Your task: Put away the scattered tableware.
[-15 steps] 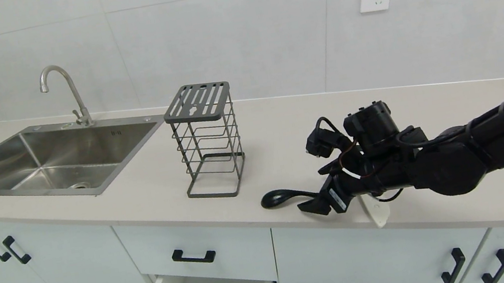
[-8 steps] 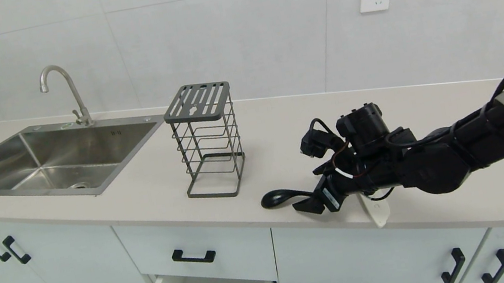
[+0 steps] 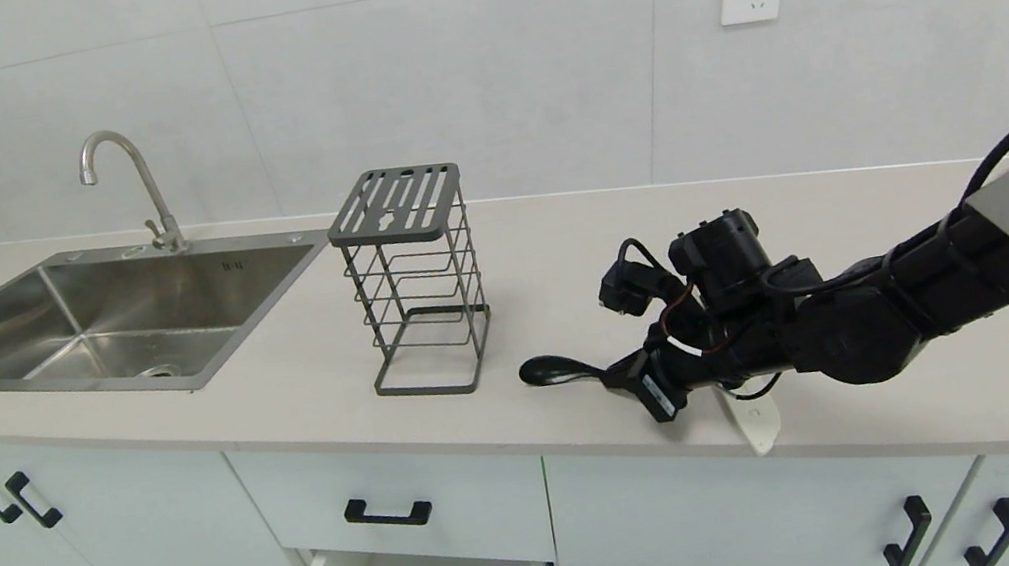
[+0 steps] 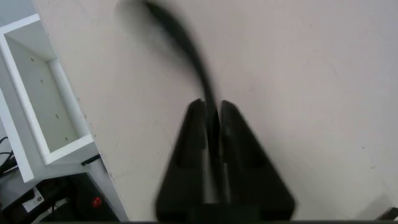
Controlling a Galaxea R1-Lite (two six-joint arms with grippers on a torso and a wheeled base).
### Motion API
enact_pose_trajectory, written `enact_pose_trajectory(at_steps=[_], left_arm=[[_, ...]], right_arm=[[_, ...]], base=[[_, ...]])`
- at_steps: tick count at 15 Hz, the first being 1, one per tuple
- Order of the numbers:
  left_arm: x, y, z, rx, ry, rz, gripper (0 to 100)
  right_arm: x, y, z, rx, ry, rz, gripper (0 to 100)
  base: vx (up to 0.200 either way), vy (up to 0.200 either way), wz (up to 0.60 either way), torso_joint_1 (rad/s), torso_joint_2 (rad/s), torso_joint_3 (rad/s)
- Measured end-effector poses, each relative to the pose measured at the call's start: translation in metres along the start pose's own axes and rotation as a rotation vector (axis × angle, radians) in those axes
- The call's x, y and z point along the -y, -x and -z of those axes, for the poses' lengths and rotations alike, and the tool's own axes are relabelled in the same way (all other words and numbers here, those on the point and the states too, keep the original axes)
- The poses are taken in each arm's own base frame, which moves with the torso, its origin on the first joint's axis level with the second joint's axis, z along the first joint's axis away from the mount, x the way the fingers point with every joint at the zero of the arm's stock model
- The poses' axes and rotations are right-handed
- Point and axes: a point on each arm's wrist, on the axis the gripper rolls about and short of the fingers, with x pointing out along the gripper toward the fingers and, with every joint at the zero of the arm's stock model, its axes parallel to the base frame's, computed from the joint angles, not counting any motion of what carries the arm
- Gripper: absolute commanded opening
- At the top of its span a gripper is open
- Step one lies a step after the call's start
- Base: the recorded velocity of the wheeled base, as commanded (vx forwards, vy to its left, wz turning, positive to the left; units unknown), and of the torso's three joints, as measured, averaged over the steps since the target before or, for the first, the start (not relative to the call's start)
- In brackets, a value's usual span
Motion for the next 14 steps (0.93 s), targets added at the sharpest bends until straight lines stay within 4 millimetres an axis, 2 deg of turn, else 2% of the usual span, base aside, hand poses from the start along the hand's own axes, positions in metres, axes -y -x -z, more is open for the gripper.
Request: enact_pose_trajectory(at_steps=[5,7,11,14], left_arm=[[0.0,0.0,0.0,0.0,0.0,0.0,100],[0.0,0.0,0.0,0.0,0.0,0.0,100],[0.0,0.0,0.0,0.0,0.0,0.0,100],[0.0,0.0,0.0,0.0,0.0,0.0,100]], right_arm=[[0.002,-0.002,-0.008,0.025,0.01,0.006,0],[-0.007,-0.001,-0.017,0.049,0.031,-0.007,0],[-0.055,0.003,-0.04,0.1,0.09,-0.096,0],[-0.117,-0.005,-0.061,0.138,0.097,-0.205,0]], base=[[0.0,0.0,0.0,0.0,0.0,0.0],[0.0,0.0,0.0,0.0,0.0,0.0],[0.0,0.0,0.0,0.0,0.0,0.0],[0.0,0.0,0.0,0.0,0.0,0.0]])
